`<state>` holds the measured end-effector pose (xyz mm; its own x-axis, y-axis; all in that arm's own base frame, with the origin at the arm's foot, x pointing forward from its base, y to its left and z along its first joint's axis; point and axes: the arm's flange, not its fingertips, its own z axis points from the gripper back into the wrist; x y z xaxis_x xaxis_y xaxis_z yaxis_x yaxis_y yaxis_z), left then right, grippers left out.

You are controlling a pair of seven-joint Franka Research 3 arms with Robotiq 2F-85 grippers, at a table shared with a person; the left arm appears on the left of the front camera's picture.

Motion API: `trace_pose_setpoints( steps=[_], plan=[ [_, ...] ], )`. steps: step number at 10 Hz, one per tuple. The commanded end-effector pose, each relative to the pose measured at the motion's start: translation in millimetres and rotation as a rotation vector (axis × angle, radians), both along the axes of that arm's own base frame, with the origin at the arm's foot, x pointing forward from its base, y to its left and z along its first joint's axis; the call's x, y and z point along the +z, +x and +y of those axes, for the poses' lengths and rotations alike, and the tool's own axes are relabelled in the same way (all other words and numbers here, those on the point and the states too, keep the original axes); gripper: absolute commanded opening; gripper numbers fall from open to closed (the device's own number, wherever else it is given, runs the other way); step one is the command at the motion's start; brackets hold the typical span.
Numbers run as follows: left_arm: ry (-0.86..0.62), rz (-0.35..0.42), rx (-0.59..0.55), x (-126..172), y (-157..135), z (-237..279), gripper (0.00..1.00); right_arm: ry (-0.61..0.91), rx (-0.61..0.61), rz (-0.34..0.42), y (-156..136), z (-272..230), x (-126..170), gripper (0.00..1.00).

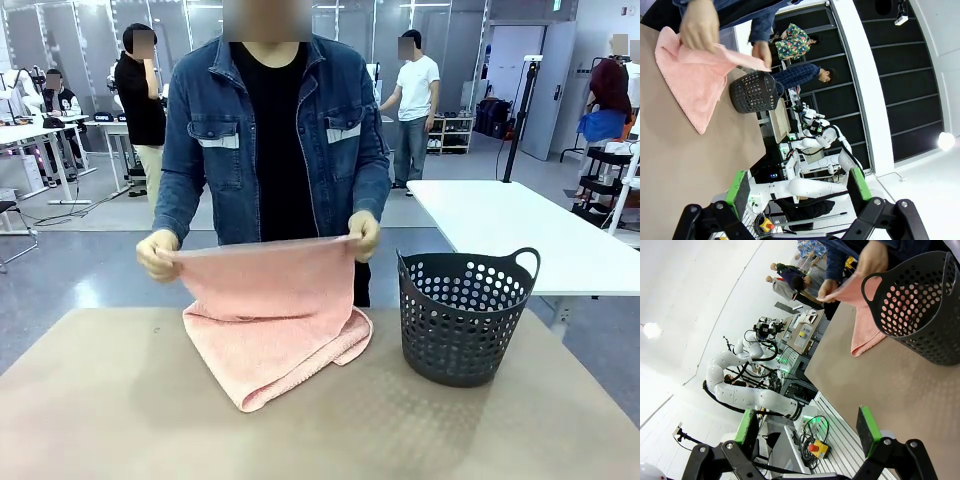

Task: Fold the towel.
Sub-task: Grab the top end of the 100 cm Hotel Towel extended by the human.

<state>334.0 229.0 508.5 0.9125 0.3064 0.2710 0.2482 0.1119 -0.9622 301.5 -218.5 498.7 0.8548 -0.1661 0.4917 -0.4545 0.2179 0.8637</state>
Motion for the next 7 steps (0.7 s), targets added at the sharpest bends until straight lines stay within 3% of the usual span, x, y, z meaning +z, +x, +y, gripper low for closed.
trace_pose_setpoints(
  steps=[1,5,7],
  plan=[
    [-0.001,-0.005,-0.008,0,-1,1,1.00,0.008,0.001,-0.013,0,0,1,1.00],
    [0.000,0.000,0.000,0,0,0,1.00,0.000,0.000,0.000,0,0,0,1.00],
    [0.195,-0.178,-0.066,38,-8,-12,1.00,-0.168,0.074,-0.182,-8,4,35,1.00]
  ],
)
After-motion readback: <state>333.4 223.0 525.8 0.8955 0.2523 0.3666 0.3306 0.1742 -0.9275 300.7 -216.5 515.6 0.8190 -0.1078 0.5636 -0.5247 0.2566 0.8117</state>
